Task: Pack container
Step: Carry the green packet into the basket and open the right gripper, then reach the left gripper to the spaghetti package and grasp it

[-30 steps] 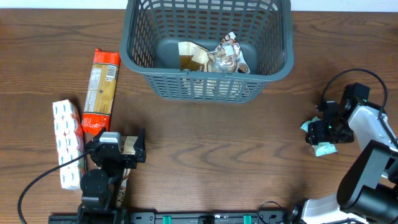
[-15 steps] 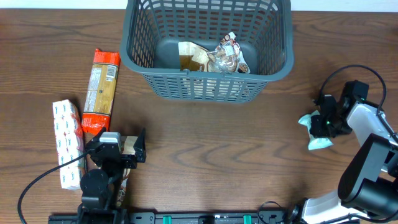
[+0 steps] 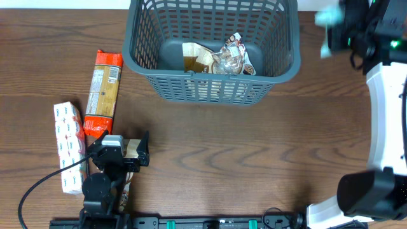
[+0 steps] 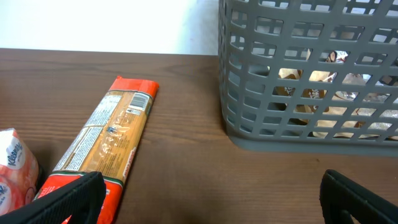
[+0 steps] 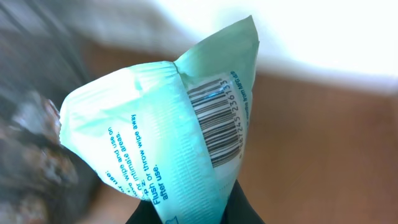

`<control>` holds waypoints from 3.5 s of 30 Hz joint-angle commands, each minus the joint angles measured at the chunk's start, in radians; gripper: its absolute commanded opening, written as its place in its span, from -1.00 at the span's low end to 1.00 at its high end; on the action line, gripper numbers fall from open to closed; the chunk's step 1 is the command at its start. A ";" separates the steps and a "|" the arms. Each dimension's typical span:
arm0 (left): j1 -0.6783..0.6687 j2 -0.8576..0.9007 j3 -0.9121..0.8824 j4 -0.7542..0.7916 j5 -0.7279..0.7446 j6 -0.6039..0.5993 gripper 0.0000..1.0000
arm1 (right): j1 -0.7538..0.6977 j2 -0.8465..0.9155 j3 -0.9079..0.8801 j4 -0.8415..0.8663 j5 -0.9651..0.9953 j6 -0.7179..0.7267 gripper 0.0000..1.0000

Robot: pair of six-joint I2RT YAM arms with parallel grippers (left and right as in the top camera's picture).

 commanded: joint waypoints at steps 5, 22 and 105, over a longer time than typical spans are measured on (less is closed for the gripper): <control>-0.002 0.000 -0.026 -0.010 -0.007 0.003 0.97 | 0.253 -0.051 0.242 -0.136 -0.261 -0.484 -0.98; -0.002 0.000 -0.026 -0.010 -0.007 0.003 0.97 | 0.435 0.358 0.241 -0.288 -0.269 -0.629 -0.98; 0.310 2.041 1.752 -1.013 0.019 0.343 0.97 | -0.175 0.238 -0.192 -0.048 -0.040 0.167 0.98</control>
